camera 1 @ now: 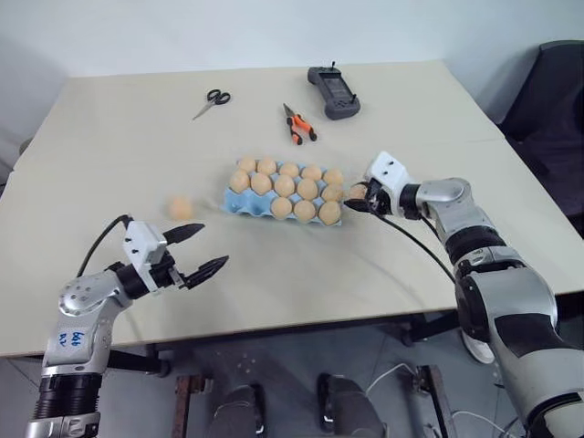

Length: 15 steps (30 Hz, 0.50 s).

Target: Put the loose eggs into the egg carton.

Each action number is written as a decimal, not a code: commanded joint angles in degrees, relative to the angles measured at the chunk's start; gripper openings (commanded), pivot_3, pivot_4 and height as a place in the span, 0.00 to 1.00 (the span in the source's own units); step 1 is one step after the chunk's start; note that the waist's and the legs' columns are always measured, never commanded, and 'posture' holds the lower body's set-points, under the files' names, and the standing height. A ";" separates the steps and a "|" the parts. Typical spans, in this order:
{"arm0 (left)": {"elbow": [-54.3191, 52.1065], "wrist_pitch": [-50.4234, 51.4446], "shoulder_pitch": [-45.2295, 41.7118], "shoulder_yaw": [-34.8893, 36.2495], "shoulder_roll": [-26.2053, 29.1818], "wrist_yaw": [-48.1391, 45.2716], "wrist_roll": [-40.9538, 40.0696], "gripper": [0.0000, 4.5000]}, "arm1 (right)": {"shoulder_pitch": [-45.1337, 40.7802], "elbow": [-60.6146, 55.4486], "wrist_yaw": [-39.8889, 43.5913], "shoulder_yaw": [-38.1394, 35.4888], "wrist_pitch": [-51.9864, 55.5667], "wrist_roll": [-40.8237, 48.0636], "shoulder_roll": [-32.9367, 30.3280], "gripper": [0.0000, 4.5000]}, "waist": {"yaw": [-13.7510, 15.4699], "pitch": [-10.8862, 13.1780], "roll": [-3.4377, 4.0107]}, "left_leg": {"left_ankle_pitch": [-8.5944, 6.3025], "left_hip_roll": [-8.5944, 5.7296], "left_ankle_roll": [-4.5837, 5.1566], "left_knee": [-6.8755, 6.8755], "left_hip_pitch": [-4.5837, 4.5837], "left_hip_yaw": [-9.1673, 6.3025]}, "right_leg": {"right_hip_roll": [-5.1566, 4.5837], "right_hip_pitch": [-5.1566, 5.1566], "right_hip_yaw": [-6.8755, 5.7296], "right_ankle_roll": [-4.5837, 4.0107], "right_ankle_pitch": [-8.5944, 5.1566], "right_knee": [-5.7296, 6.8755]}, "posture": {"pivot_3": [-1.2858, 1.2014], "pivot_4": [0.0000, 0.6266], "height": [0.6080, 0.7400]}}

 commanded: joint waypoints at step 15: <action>-1.23 -1.05 2.62 3.14 -0.98 3.01 -0.52 1.00 | -5.11 -14.45 -13.85 3.49 15.48 5.41 25.71 0.37 | -0.51 -0.01 -0.01 | -0.09 0.20 -0.16 0.01 -0.10 0.30 | -0.09 -0.66 -0.39 -0.47 0.01 0.72 | 0.52 0.24 1.00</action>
